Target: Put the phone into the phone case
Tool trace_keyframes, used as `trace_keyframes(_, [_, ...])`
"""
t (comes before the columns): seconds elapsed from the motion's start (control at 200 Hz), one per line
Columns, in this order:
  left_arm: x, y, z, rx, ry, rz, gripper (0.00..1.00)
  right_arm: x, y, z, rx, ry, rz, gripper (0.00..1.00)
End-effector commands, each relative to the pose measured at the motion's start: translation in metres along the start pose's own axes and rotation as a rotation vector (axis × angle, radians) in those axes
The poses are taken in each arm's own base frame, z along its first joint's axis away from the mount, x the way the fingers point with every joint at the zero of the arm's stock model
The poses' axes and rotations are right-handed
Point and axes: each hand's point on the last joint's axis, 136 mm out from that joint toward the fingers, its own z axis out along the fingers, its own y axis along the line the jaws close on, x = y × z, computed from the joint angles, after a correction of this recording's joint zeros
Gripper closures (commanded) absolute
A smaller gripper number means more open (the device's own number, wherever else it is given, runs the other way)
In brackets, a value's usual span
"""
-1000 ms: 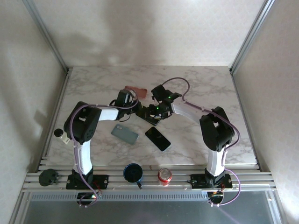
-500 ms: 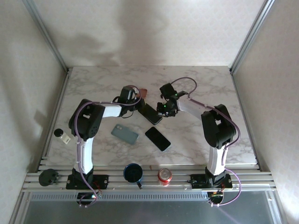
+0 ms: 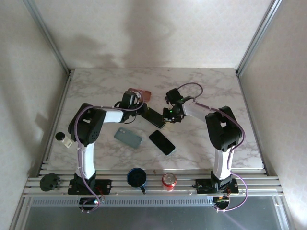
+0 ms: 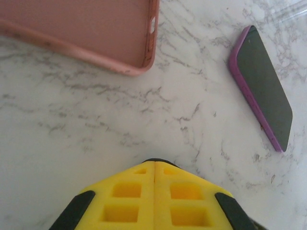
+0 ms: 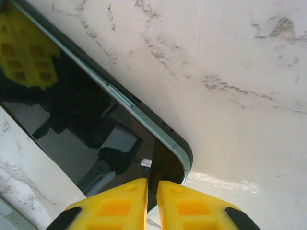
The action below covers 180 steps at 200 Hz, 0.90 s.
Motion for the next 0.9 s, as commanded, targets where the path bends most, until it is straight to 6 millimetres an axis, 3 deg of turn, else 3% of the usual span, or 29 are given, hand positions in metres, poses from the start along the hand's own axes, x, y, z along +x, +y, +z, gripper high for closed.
trace_keyframes(0.0, [0.025,0.035,-0.008,-0.112,0.063,-0.037,1.0,0.006,-0.014,-0.005,0.036,0.012,0.015,0.84])
trace_keyframes(0.581, [0.033,0.043,-0.017,-0.132,0.068,-0.038,1.0,0.02,-0.004,-0.021,-0.039,0.011,0.022,0.81])
trace_keyframes(0.896, [0.032,0.039,-0.022,-0.121,0.06,-0.043,1.0,0.03,-0.004,-0.008,-0.077,0.045,0.05,0.81])
